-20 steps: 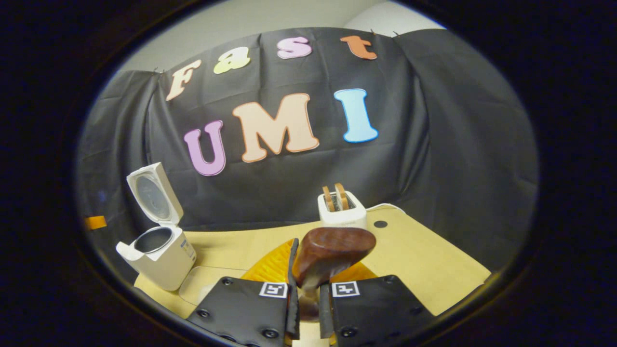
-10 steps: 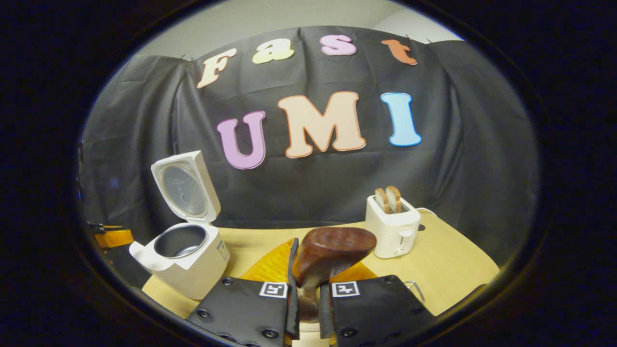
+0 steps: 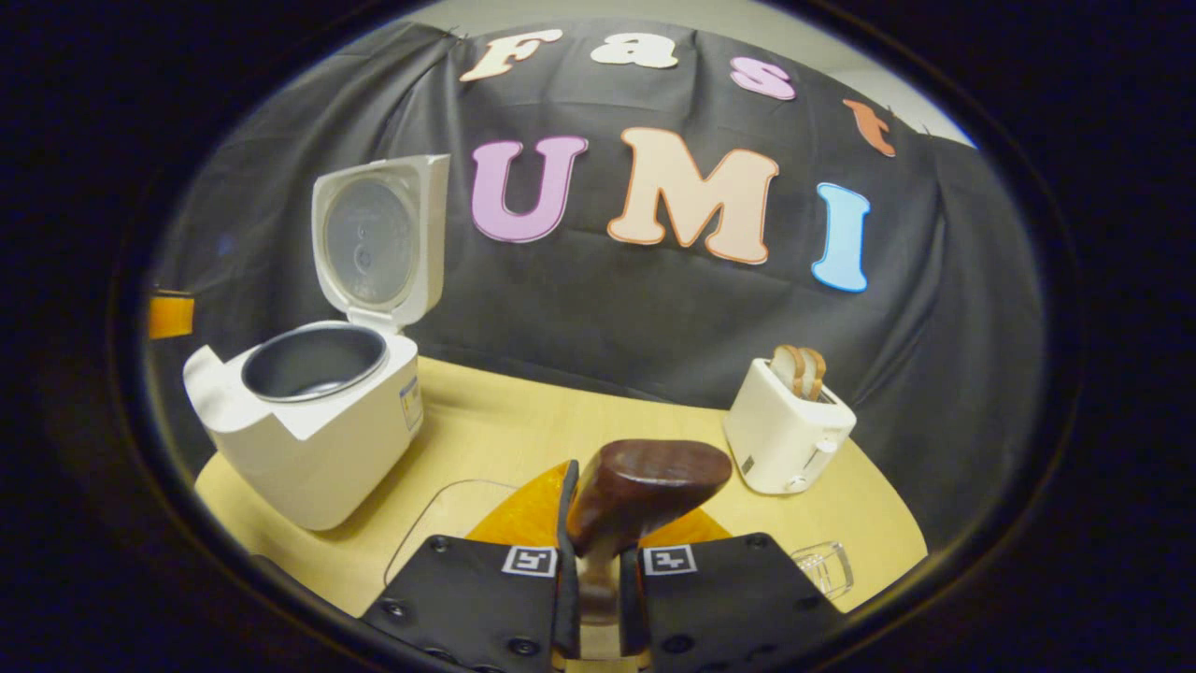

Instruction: Close the left gripper, press the button to open the rice cooker; take a wooden spoon from the chopstick holder with the right hand, scoop a spoonful of rice and pour it into the rice cooker, then put the wooden spoon back into the chopstick holder.

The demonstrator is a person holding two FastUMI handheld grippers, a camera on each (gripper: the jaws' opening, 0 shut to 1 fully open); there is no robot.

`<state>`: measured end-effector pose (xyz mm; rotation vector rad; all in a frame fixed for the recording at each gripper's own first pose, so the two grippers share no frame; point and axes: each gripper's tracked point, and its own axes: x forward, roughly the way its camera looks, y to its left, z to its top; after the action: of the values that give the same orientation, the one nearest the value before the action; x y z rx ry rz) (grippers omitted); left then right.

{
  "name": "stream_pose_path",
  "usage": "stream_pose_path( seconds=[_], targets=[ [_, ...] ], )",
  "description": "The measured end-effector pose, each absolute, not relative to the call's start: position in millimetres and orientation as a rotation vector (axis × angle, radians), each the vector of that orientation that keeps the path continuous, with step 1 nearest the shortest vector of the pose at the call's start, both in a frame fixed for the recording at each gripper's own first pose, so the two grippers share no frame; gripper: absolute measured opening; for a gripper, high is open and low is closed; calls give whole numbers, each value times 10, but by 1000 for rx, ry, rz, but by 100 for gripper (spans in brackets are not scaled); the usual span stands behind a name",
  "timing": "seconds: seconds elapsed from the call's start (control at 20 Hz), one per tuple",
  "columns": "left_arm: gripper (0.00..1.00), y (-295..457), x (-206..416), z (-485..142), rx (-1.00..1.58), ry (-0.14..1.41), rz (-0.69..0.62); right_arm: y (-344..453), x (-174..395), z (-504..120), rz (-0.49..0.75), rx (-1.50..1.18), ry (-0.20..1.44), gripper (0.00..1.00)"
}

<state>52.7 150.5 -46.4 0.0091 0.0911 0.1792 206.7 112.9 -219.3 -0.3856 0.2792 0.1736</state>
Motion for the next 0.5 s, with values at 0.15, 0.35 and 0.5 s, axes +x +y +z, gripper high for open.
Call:
stream_pose_path(
  seconds=[0.15,0.35,0.5],
  targets=[
    [95,1532,536,-530,-3,105,168,1183,2014,-2403,174,-371,326,20],
    [95,1590,533,-545,8,111,158,1314,1951,-2600,177,-248,386,19],
    [95,1595,511,-609,-5,123,144,1431,1909,-2638,170,-149,411,18]
  ],
)
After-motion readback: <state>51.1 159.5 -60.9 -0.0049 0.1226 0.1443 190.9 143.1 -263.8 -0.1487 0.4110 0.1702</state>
